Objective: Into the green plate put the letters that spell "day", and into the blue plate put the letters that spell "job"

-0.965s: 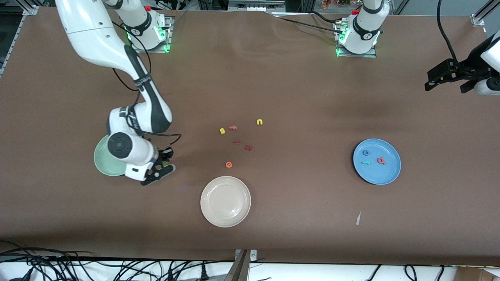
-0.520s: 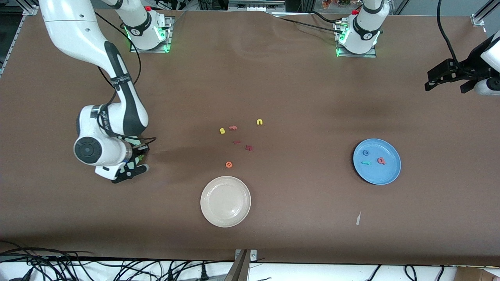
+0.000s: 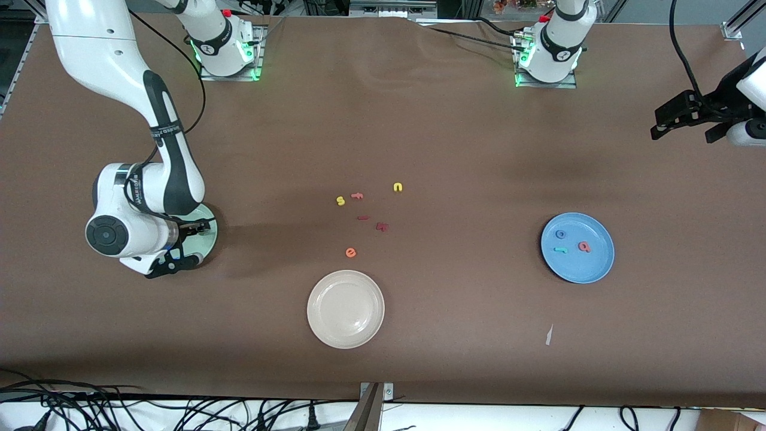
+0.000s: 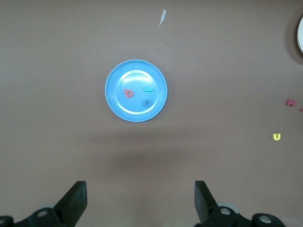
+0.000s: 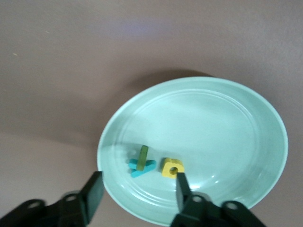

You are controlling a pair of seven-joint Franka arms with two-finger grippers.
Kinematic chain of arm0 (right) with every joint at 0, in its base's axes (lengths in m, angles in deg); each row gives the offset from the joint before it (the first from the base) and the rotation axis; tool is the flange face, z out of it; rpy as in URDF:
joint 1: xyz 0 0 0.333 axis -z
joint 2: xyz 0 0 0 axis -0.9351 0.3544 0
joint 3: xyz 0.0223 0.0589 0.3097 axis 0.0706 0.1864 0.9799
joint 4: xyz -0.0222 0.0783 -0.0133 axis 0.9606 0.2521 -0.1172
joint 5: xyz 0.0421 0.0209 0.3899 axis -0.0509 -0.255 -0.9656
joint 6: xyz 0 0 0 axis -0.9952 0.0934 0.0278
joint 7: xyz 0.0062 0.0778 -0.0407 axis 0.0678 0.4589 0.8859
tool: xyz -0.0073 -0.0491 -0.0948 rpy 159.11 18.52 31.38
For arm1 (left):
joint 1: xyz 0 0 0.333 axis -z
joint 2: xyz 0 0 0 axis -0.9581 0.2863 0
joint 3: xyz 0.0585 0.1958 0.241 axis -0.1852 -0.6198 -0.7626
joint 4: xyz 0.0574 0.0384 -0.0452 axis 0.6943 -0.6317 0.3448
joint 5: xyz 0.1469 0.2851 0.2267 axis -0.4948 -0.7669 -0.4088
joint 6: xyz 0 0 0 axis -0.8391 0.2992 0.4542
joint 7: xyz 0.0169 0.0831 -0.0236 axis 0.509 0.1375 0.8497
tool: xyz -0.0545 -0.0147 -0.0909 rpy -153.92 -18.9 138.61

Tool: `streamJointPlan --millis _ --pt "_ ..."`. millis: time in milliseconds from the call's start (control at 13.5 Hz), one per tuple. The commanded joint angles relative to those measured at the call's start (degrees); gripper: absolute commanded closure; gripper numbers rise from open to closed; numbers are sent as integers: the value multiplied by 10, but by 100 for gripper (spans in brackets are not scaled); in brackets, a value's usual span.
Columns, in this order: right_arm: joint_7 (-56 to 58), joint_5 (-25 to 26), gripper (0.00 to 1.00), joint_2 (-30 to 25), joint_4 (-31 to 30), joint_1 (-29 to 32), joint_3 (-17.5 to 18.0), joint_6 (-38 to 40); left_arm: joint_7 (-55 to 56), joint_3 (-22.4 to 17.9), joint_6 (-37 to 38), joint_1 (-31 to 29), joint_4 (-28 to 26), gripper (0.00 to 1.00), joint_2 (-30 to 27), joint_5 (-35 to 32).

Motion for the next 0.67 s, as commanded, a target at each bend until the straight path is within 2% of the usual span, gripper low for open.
streamJointPlan --millis 0,297,594 --pt "-8 -8 0 -18 17 -5 6 51 0 -1 14 1 19 0 8 -4" --pt "-95 -6 0 -60 76 -30 21 185 0 -1 14 1 19 0 8 -4" --pt "-112 -8 0 -104 129 -38 26 280 0 -1 14 1 19 0 8 -4"
